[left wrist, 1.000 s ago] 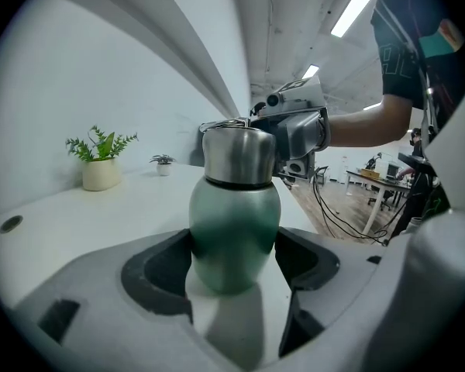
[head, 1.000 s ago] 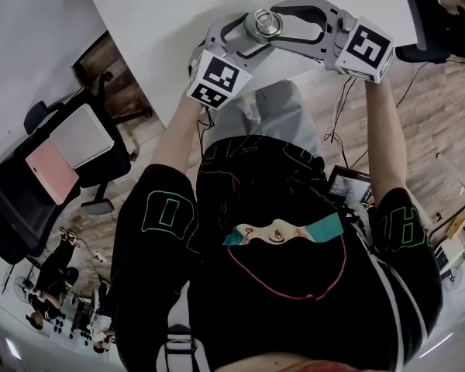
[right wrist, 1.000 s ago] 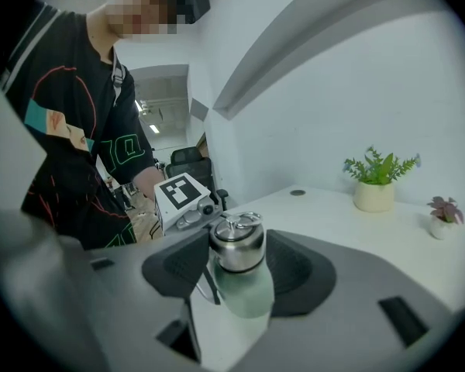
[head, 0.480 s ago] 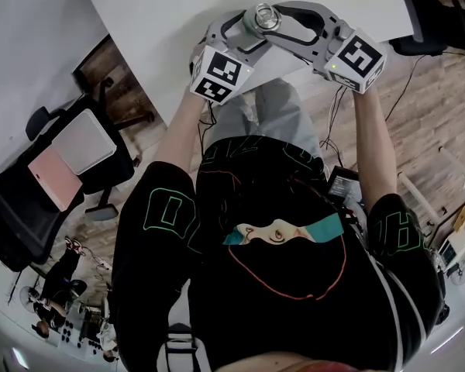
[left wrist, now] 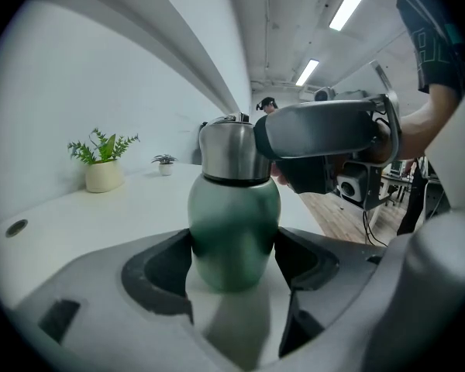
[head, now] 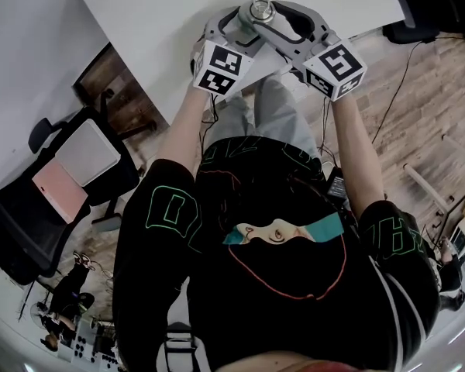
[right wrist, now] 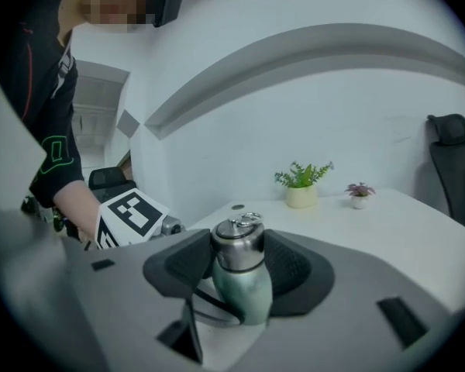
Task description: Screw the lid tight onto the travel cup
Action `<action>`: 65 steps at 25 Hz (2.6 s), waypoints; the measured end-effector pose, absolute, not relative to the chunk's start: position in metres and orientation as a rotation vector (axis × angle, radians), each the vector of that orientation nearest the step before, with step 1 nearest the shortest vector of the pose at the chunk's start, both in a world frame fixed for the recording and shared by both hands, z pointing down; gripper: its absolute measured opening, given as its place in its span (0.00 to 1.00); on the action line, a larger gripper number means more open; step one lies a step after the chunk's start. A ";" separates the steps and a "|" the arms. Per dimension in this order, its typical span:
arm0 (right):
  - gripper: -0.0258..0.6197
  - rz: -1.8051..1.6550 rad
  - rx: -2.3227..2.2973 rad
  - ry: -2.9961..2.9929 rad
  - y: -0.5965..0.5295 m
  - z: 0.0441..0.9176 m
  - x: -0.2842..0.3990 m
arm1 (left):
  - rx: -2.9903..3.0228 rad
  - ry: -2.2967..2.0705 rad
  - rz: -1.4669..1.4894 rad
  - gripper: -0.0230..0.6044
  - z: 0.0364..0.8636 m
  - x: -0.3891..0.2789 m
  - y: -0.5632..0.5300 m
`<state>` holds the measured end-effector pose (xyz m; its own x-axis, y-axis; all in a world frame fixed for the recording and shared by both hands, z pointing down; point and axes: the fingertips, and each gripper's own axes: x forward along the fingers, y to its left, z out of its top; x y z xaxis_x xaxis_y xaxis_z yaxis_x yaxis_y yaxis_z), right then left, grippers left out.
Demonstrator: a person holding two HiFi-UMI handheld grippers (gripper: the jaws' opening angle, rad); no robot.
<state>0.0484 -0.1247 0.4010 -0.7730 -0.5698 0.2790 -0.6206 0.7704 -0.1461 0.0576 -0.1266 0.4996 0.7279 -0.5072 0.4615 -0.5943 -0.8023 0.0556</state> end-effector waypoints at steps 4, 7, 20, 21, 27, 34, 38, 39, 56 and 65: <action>0.39 0.358 1.097 -2.706 -0.124 0.401 0.048 | 2.725 -0.893 0.642 0.59 0.499 0.056 -0.127; 0.39 0.360 1.211 -2.671 -0.124 0.402 0.049 | 2.718 -0.903 0.643 0.59 0.500 0.057 -0.127; 0.39 0.361 1.593 -2.496 -0.123 0.402 0.054 | 2.685 -0.966 0.642 0.59 0.500 0.060 -0.128; 0.39 0.363 1.608 -2.489 -0.123 0.402 0.054 | 2.686 -0.970 0.640 0.59 0.500 0.061 -0.128; 0.39 0.401 1.600 -2.510 -0.125 0.405 0.047 | 2.677 -0.984 0.629 0.59 0.503 0.053 -0.130; 0.42 0.367 1.256 -2.635 -0.125 0.403 0.046 | 2.680 -0.946 0.628 0.59 0.507 0.050 -0.129; 0.44 0.288 0.973 -2.674 -0.121 0.400 0.056 | 2.678 -0.930 0.633 0.59 0.505 0.057 -0.129; 0.44 0.269 0.912 -2.675 -0.121 0.400 0.059 | 2.678 -0.926 0.634 0.59 0.505 0.058 -0.129; 0.39 0.223 0.231 -2.753 -0.115 0.395 0.052 | 2.715 -0.838 0.656 0.59 0.500 0.064 -0.116; 0.38 0.240 0.231 -2.798 -0.117 0.396 0.051 | 2.713 -0.856 0.668 0.59 0.501 0.064 -0.120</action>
<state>0.0511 -0.1173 0.3957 -0.9351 -0.1314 0.3292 -0.1855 0.9728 -0.1386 0.0635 -0.1198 0.5013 0.7272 -0.4876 0.4832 -0.5872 -0.8065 0.0698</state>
